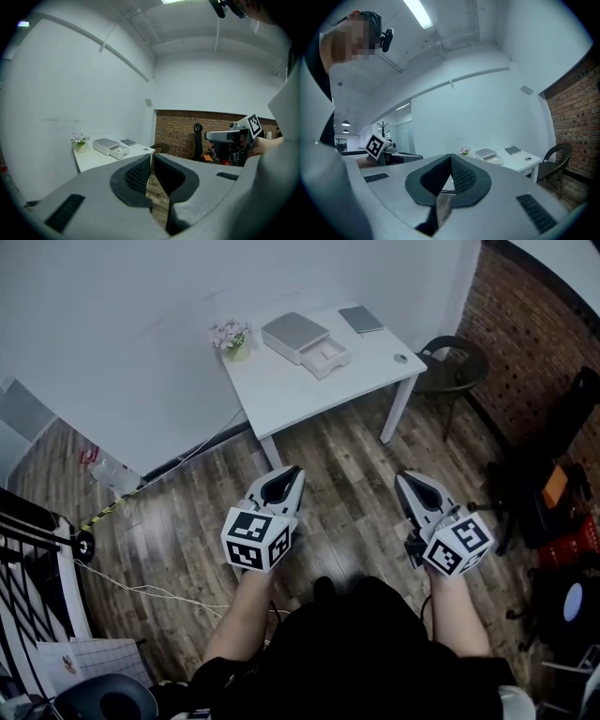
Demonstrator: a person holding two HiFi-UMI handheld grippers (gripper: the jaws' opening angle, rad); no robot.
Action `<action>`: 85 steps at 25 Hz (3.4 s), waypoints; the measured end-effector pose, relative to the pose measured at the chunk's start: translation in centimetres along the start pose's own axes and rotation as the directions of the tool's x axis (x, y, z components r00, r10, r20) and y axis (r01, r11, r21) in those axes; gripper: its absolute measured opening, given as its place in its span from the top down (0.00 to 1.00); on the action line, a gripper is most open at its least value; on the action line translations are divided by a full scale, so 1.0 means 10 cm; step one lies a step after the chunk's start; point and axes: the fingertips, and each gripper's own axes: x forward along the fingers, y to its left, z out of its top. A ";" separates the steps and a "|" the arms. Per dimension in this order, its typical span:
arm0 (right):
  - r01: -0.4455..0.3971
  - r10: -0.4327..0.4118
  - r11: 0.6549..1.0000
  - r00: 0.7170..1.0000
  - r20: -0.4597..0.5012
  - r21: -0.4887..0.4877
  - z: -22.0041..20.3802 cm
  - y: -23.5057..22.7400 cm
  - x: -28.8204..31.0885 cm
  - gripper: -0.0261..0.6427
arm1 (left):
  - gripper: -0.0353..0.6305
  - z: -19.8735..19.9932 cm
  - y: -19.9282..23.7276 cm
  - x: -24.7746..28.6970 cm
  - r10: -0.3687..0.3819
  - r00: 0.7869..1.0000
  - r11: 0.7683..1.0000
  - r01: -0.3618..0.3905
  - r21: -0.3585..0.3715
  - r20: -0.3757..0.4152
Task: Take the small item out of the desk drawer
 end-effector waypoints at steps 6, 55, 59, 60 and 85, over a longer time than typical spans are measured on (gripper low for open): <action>0.009 -0.008 0.999 0.999 -0.035 0.033 -0.15 -0.27 0.29 0.97 | 0.90 -0.13 0.27 0.27 0.008 0.999 0.999 -0.010 -0.037 -0.034; -0.067 0.092 0.991 0.972 -0.215 0.120 -0.16 -2.64 4.16 0.97 | 0.90 0.68 3.12 3.49 0.019 0.995 0.994 -0.029 -0.104 -0.097; -0.052 0.081 0.991 0.968 -0.236 0.126 -0.24 -2.90 4.47 0.97 | 0.90 0.67 3.22 3.73 0.011 0.993 0.994 -0.023 -0.104 -0.118; -0.047 0.077 0.991 0.965 -0.250 0.124 -0.28 -2.98 4.56 0.97 | 0.90 0.67 3.21 3.81 0.001 0.992 0.994 -0.015 -0.106 -0.127; -0.133 0.095 0.991 0.709 -0.699 0.001 -1.47 -4.11 5.94 0.80 | 0.90 0.41 3.75 4.79 0.046 0.972 0.974 -0.095 -0.204 -0.231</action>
